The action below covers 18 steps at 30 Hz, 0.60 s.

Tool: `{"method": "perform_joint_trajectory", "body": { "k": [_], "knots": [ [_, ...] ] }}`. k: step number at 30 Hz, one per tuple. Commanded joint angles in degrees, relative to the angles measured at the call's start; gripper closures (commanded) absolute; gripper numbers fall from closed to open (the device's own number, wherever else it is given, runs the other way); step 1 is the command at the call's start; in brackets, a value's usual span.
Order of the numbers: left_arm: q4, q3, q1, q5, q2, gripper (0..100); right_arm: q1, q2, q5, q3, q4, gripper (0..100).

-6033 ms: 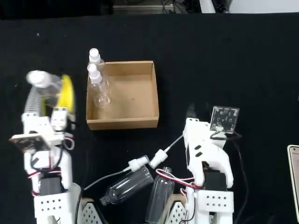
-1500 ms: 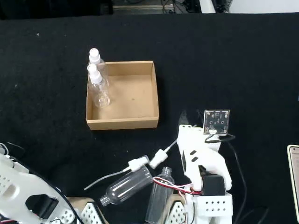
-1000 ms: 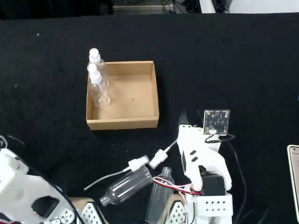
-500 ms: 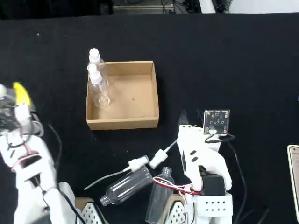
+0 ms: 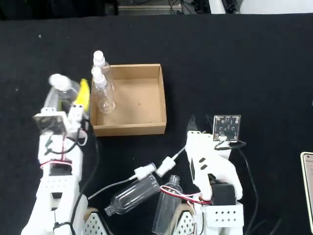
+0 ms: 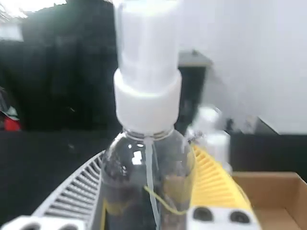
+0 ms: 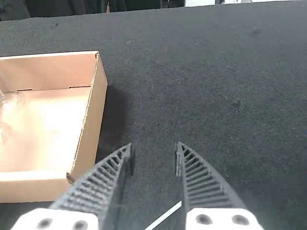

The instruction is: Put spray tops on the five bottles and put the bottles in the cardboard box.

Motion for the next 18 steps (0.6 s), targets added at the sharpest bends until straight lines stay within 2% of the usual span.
{"method": "perform_joint_trajectory", "body": {
  "k": [1,12,18],
  "knots": [
    [8.8,-6.4,5.8,0.0,-2.1,97,-0.5,-5.6,-0.2,-0.9,0.0,88.7],
    [5.5,-5.4,13.8,0.0,-1.5,97,-0.5,-5.6,-0.2,-1.1,-0.1,88.6],
    [3.2,-4.4,13.5,0.0,-1.5,97,-0.5,-5.6,-0.2,-1.2,-0.1,88.7]
  ]
}}
